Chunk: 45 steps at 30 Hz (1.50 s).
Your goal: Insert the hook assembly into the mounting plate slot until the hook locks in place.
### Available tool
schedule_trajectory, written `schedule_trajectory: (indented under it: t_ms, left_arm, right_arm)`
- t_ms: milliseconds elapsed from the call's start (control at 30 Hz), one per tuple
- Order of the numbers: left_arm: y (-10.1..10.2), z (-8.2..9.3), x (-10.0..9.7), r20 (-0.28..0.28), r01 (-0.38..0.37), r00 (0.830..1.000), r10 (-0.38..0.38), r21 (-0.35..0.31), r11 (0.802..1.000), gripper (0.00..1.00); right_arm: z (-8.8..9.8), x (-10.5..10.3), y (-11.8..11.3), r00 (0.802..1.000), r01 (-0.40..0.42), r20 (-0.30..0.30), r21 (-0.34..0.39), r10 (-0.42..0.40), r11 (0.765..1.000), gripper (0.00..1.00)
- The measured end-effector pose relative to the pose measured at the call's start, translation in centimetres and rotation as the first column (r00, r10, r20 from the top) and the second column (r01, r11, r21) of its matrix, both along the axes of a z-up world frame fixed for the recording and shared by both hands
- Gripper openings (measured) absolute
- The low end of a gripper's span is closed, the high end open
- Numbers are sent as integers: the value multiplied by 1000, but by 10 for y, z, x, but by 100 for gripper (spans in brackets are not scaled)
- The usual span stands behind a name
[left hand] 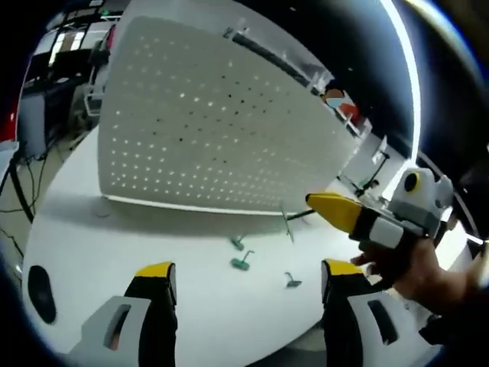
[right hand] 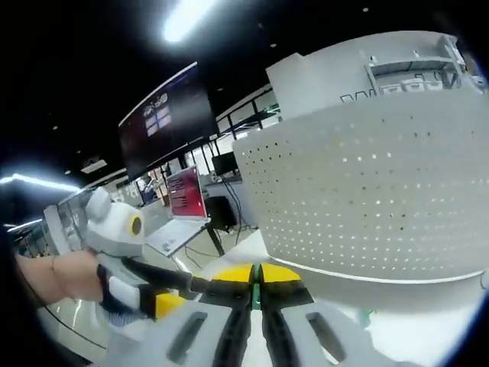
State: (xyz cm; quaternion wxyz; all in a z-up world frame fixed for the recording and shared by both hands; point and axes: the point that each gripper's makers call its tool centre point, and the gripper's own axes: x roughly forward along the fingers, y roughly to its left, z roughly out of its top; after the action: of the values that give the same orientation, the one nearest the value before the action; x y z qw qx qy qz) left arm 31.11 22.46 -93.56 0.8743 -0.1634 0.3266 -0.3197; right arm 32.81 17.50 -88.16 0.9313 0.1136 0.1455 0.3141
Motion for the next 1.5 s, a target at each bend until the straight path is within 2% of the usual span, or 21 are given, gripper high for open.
schedule_trajectory:
  t_ms: [233, 367, 533, 667, 1233, 1500]
  left_arm:
    - [-4, 6, 0, -6, 3, 1000, -3, -49, 999, 65]
    - [-8, 11, 0, -4, 9, 1000, -9, -84, 996, 58]
    - [-11, 19, 0, 8, 10, 1000, -9, -129, 992, 44]
    - [-13, 23, -1, 2, 8, 1000, -7, -174, 985, 37]
    - [-13, 26, -3, -3, 12, 1000, -13, -241, 971, 11]
    - [-14, 29, -3, 3, 20, 1000, -20, -260, 965, 5]
  right_arm:
    - [8, -10, 17, 1000, -16, 14, 63, 15, 998, 0]
    - [13, -13, 25, 999, -26, 25, 79, 24, 997, 0]
    - [16, -15, 31, 999, -29, 31, 97, 26, 995, 0]
    - [17, -17, 34, 999, -30, 36, 107, 26, 994, 0]
    - [23, -20, 41, 998, -43, 60, 128, 36, 991, 0]
    - [25, -22, 46, 996, -53, 71, 124, 44, 991, 0]
